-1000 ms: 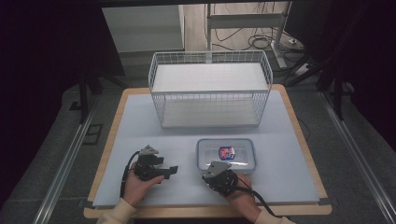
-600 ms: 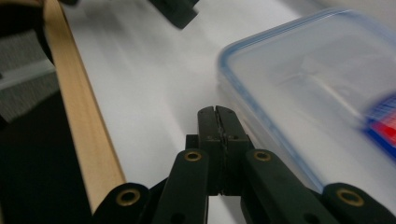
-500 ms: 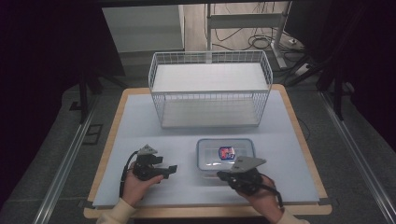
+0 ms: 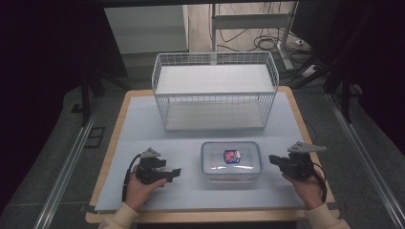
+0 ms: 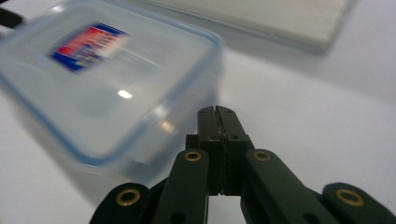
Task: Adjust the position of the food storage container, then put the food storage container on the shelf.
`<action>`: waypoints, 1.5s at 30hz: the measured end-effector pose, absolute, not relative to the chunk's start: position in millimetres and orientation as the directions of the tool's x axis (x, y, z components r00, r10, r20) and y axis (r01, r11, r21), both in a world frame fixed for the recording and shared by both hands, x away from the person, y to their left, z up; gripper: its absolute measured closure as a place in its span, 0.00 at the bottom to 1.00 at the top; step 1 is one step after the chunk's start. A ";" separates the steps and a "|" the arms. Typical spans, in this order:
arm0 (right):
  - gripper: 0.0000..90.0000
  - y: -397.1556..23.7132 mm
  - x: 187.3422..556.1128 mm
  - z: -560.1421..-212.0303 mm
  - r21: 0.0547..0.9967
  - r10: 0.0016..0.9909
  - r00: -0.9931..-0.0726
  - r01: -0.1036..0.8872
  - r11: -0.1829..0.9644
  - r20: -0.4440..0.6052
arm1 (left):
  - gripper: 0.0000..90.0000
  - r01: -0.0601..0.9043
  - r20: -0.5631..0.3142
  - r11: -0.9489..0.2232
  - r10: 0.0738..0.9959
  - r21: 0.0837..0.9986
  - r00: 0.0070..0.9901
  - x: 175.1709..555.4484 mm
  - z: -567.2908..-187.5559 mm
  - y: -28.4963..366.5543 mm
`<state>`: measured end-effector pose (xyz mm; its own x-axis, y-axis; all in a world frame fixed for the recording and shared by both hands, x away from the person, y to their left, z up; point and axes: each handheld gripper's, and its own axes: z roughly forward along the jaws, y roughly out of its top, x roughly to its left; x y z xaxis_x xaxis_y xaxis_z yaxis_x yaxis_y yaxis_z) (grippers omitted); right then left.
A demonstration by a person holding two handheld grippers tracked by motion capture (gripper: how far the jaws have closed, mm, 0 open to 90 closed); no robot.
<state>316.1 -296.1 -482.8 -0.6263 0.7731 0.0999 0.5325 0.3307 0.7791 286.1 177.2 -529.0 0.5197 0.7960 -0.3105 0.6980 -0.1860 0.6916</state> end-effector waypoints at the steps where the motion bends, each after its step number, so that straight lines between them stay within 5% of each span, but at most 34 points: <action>1: 1.00 -298.7 318.0 -485.0 0.776 0.777 -0.621 0.541 0.325 0.107 | 0.23 0.698 -0.311 -0.186 0.796 0.692 0.520 286.1 -529.0 177.3; 8: 0.99 -299.5 321.1 -489.3 0.753 0.777 -0.619 0.563 0.341 0.111 | 0.23 0.698 -0.310 -0.189 0.795 0.691 0.522 286.1 -529.3 176.9; 14: 0.87 -299.2 323.4 -494.0 0.738 0.786 -0.607 0.580 0.343 0.112 | 0.23 0.697 -0.309 -0.183 0.798 0.694 0.517 286.2 -528.9 178.0; 15: 0.63 -299.6 324.5 -494.0 0.741 0.800 -0.589 0.588 0.326 0.116 | 0.23 0.696 -0.311 -0.178 0.799 0.695 0.515 286.3 -528.8 178.4; 16: 0.63 -299.6 324.5 -494.0 0.741 0.800 -0.589 0.588 0.326 0.116 | 0.22 0.696 -0.311 -0.178 0.799 0.695 0.515 286.3 -528.8 178.4; 17: 0.46 -300.4 325.6 -492.8 0.752 0.824 -0.556 0.589 0.296 0.111 | 0.22 0.694 -0.311 -0.172 0.801 0.699 0.512 286.3 -528.2 179.1; 24: 0.23 -307.5 328.5 -487.2 0.777 0.828 -0.522 0.602 0.187 0.205 | 0.21 0.661 -0.261 -0.191 0.812 0.726 0.522 284.3 -519.7 171.6; 45: 0.20 -308.2 322.1 -482.3 0.748 0.784 -0.560 0.633 0.198 0.266 | 0.19 0.715 -0.470 -0.065 0.712 0.696 0.522 306.5 -506.7 142.5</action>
<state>322.1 -308.2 -482.3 -0.5603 0.7843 0.2663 0.6330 0.1981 0.7484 306.5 142.5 -506.7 0.5215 0.7121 -0.4700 0.7154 -0.0648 0.6957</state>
